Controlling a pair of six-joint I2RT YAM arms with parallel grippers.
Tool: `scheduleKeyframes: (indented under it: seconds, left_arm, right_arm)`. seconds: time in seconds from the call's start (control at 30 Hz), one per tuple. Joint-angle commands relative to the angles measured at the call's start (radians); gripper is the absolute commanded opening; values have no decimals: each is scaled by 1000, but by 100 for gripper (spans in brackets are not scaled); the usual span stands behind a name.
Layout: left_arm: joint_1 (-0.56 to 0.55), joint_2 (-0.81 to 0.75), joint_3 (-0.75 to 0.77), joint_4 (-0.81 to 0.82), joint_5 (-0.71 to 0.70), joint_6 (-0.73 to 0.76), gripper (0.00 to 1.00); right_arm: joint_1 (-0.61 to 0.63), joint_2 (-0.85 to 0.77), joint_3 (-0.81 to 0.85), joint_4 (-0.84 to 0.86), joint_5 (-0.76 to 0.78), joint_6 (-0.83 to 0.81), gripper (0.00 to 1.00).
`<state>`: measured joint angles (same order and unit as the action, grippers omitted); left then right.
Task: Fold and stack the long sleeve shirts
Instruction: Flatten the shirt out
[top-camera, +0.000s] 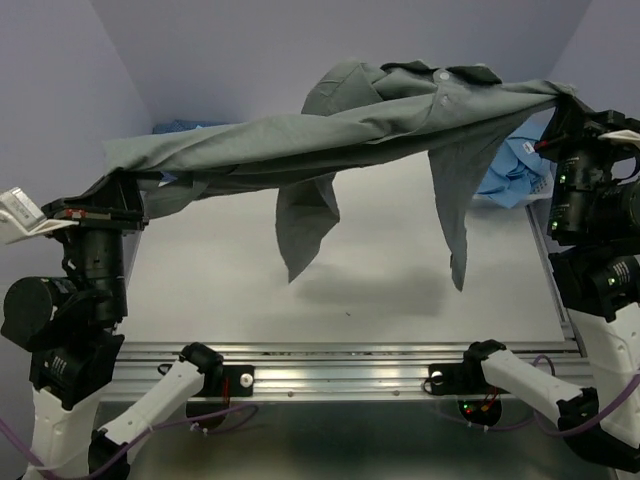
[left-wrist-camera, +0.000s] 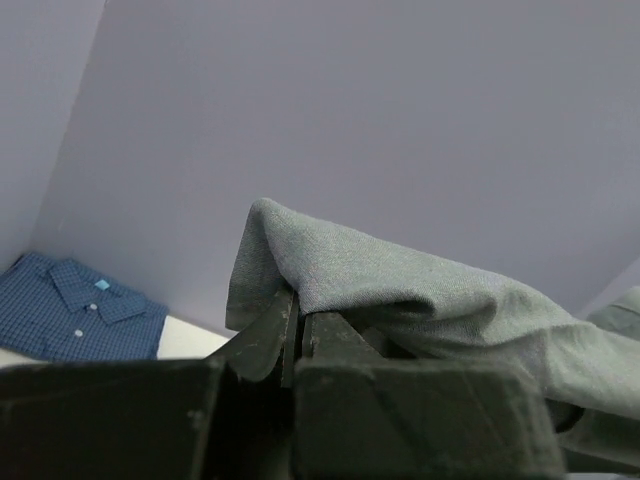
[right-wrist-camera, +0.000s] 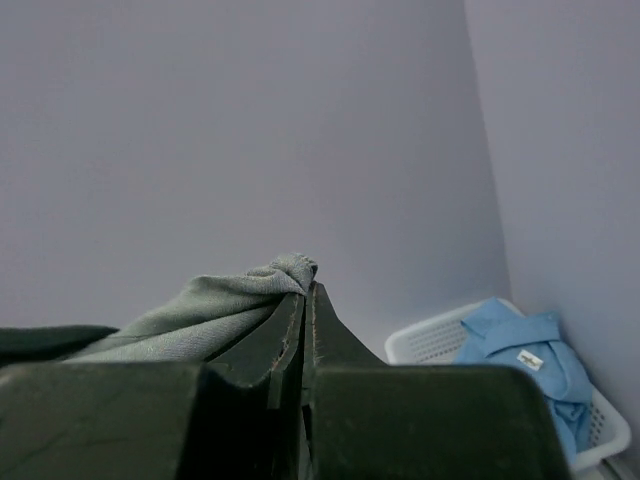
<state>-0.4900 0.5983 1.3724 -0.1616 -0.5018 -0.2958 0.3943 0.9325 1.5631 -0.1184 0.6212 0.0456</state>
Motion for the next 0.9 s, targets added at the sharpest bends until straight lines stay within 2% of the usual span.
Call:
scheduleKeyframes:
  seconds: [0.0,0.17,0.23,0.3,0.33,0.37,0.43,0.5,0.53,0.57,0.6,0.63,0.67,0.73,0.77,0.83,0.87]
  left_arm:
    - [1,93,2,-27,-125,0,0]
    - [5,272,-27,-130,-173,-74,0]
    - [46,328,-65,-170,-124,-117,0]
    - [105,408,-129,-170,39,-146,0]
    - [178,457,-162,-159,121,-152,0]
    - [214,484,-192,-142,266,-155,3]
    - [286,590,-266,-107,356,-170,17]
    - [306,673,-268,-99,402,-157,56]
    - [312,757,-236,-108,399,-142,77]
    - [315,791,-211,-119,388,-131,98]
    - [317,826,-161,-136,384,-122,99]
    - [317,868,-136,-145,382,-114,99]
    - [318,879,-121,-148,385,-109,99]
    - [318,883,-105,-147,385,-109,99]
    - [320,874,-108,-145,385,-117,99]
    - [318,851,-159,-139,388,-131,99]
    - [318,818,-186,-132,404,-141,99]
  right_arm:
    - [-3,48,5,34,164,-85,1]
    - [-3,132,-101,14,222,-67,1]
    - [-3,167,-149,3,223,-53,1]
    - [-3,233,-228,-44,193,19,1]
    - [-20,261,-254,-55,134,72,1]
    - [-38,323,-288,-73,103,129,1]
    - [-126,399,-301,-118,-99,222,1]
    - [-179,547,-269,-127,-277,255,3]
    - [-193,601,-241,-179,-354,266,8]
    - [-193,649,-213,-206,-360,261,18]
    - [-193,723,-162,-266,-368,258,26]
    - [-193,745,-146,-283,-370,261,40]
    - [-193,755,-140,-288,-373,258,48]
    - [-193,743,-152,-280,-383,254,71]
    - [-193,732,-162,-276,-390,249,87]
    - [-193,706,-184,-279,-390,257,98]
    - [-193,677,-222,-280,-391,270,100]
